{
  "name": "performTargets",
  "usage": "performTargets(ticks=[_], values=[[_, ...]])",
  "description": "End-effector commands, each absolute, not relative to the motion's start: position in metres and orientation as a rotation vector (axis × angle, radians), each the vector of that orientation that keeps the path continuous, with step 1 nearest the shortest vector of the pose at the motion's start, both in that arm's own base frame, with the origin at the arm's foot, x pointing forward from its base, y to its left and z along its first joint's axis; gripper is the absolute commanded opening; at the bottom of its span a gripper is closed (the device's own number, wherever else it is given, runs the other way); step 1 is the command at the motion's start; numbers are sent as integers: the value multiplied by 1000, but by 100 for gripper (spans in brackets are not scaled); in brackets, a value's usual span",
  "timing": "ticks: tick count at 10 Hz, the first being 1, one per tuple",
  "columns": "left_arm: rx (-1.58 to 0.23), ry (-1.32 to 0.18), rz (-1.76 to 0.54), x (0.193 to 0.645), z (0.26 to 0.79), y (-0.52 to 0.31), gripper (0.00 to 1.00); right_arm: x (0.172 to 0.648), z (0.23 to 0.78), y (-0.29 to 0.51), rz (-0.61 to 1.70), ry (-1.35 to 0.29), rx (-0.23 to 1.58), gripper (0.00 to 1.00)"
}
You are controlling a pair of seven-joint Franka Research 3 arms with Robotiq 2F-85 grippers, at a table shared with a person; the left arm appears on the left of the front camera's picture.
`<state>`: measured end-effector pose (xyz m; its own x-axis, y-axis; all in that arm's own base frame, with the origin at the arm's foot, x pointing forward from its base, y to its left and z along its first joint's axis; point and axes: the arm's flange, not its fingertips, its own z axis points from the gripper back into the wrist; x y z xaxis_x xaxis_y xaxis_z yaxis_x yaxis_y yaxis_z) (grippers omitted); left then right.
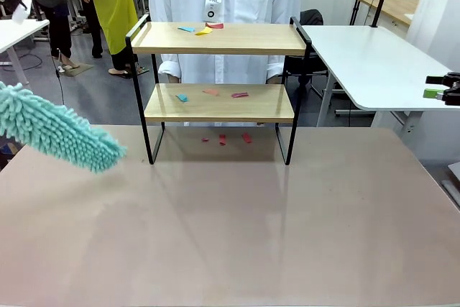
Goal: Clean the shelf.
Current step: Clean the specific section of the Shelf indicated by the human with the Duster.
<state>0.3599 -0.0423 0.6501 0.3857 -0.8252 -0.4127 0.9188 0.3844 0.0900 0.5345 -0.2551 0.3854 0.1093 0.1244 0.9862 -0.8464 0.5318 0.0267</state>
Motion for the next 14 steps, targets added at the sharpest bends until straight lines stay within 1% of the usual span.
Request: performTargets(ticks=[1, 2, 3, 4, 5, 14], values=[[361, 398, -1282, 345, 642, -40, 13, 536, 387, -254, 816, -1264, 719, 100], [360, 407, -1335, 343, 637, -42, 13, 536, 387, -254, 816, -1264, 719, 100], [322, 410, -1368, 343, 632, -42, 13, 536, 387, -254, 816, -1264, 719, 100], [326, 394, -1376, 343, 630, -44, 13, 536, 387, -254, 816, -1264, 719, 100], [311, 404, -1322, 346, 632, -54, 13, 536, 387, -254, 816, -1264, 719, 100], [311, 404, -1322, 346, 632, -54, 13, 536, 387, -254, 816, -1264, 719, 100]])
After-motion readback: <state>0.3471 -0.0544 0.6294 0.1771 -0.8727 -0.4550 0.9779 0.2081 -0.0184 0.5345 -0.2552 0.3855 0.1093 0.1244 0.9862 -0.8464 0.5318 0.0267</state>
